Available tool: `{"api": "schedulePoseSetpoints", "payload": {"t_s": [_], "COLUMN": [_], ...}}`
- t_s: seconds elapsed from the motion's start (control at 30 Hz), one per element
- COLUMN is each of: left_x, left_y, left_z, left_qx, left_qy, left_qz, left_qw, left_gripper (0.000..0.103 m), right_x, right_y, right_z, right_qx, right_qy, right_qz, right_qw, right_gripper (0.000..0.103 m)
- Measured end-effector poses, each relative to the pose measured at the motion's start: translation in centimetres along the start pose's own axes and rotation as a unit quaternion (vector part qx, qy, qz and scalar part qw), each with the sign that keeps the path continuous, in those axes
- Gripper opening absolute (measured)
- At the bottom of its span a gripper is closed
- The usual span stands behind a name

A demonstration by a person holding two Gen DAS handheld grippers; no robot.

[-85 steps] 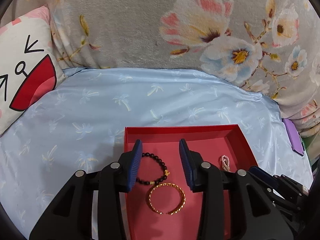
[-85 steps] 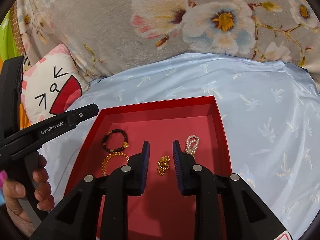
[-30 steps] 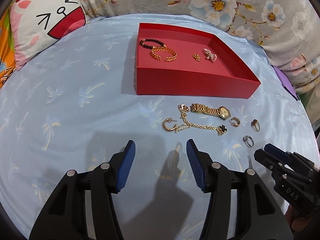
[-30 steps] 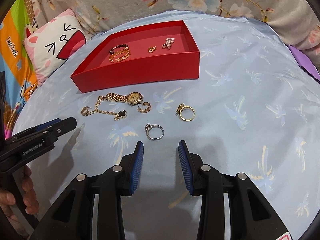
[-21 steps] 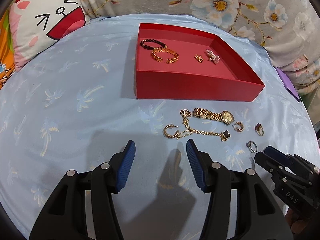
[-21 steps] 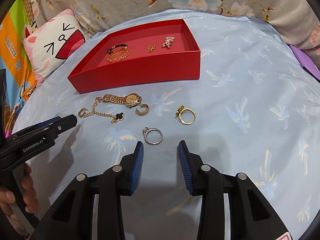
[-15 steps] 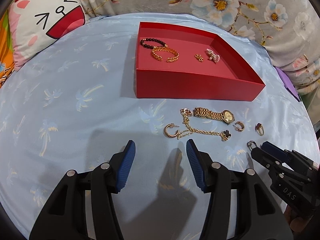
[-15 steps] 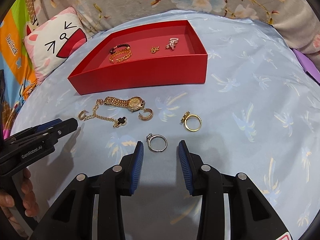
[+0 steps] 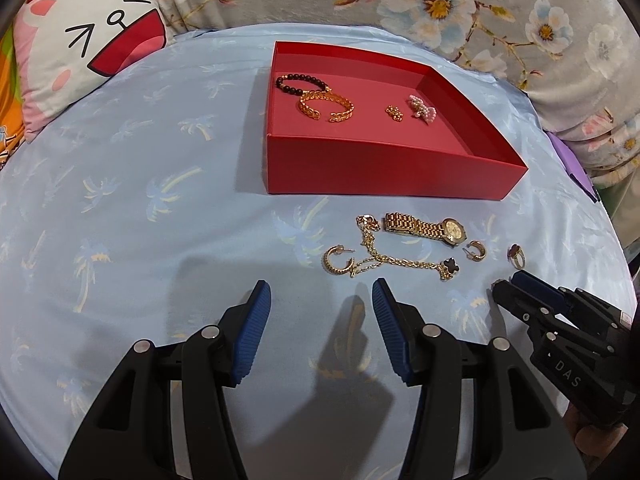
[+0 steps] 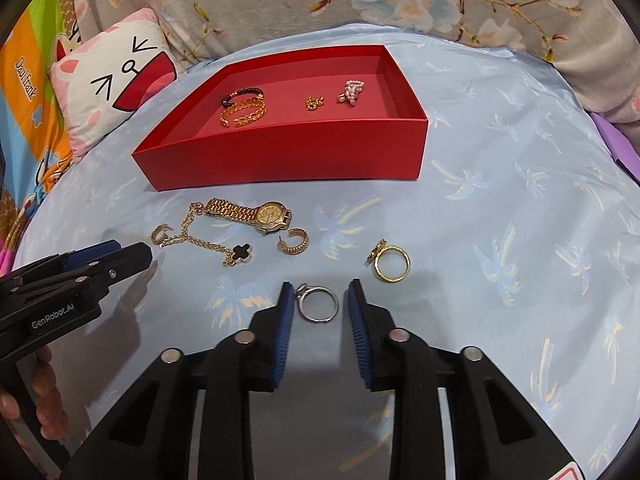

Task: Organize jewelry
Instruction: 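Move both grippers back toward the remaining rings and earrings, then grasp the silver ring with the right gripper while the left gripper grasps the gold hoop earring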

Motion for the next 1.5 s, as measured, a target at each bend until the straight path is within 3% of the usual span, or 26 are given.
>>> {"api": "schedulePoseSetpoints", "payload": {"t_s": [0.3, 0.53, 0.8, 1.07, 1.5], "left_x": [-0.2, -0.4, -1.0, -0.9, -0.5], "left_y": [-0.4, -1.1, -1.3, -1.3, -0.9], "left_z": [-0.7, -1.5, -1.9, -2.0, -0.5], "left_qx": [0.001, -0.001, -0.006, -0.012, -0.01], "left_qy": [-0.001, 0.003, -0.005, -0.017, 0.004], "left_qz": [-0.006, -0.013, -0.033, -0.045, -0.023], "left_qw": [1.0, 0.9999, 0.9994, 0.9988, 0.9997], "left_gripper": [0.046, 0.034, 0.032, 0.017, 0.016], "right_x": [-0.5, -0.6, -0.5, -0.5, 0.0], "right_y": [0.0, -0.2, -0.5, -0.5, -0.8], "right_z": [0.1, 0.4, 0.7, 0.9, 2.2], "right_qx": [0.001, -0.001, -0.004, -0.007, -0.016], "right_qy": [-0.01, -0.016, -0.021, -0.024, -0.031], "right_qz": [-0.015, -0.023, -0.025, -0.026, -0.023], "right_qw": [1.0, 1.0, 0.999, 0.999, 0.999], "right_gripper": [0.02, 0.02, 0.02, 0.02, 0.02]}}
Point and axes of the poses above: each gripper's, at about its wrist camera, not at the fingertips, and z roughly against the way its jaws point, x to its left, y to its underside, the point moved 5 cm from there along -z, roughly the way its jaws point, and after that the axes turned 5 degrees about -x, right-handed, at the moved point
